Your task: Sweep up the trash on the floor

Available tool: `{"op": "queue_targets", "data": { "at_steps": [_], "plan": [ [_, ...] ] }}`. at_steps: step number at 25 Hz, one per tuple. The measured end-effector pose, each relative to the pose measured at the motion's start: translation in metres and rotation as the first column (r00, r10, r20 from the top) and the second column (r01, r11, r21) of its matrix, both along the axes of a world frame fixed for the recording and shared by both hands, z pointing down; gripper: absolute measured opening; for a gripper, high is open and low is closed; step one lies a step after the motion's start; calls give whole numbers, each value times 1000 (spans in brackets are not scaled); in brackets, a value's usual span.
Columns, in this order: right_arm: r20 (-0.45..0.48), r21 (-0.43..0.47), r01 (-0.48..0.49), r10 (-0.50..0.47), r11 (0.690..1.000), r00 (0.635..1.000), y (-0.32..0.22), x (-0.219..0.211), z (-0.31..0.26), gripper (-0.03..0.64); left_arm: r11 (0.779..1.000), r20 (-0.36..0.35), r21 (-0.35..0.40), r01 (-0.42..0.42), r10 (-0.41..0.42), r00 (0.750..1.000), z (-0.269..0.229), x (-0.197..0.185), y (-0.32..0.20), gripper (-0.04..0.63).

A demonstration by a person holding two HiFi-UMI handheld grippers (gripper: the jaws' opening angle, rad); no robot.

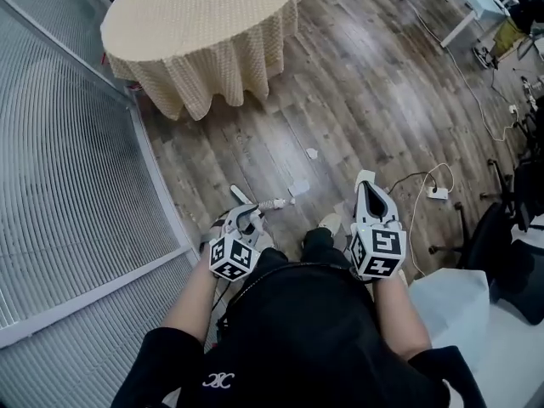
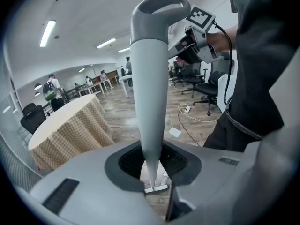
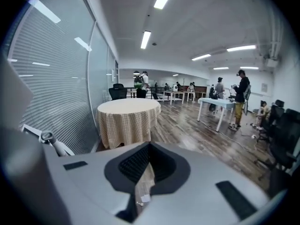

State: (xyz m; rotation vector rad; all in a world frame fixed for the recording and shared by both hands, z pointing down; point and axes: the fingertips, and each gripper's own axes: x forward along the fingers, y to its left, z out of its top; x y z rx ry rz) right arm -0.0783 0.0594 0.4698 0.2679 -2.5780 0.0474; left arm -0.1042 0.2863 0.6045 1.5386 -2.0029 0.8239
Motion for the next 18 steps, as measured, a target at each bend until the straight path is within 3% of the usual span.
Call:
{"op": "queue_targets", "data": {
  "at_steps": [10, 18],
  "plan": [
    [-26, -73, -202, 200, 977, 979, -107, 57, 25, 14, 981, -7, 9, -192, 192, 981, -5, 18, -143, 86],
    [-35, -121, -332, 330, 935, 943, -200, 89, 46, 14, 966, -41, -20, -260, 259, 965, -5, 24, -219, 86]
  ]
}}
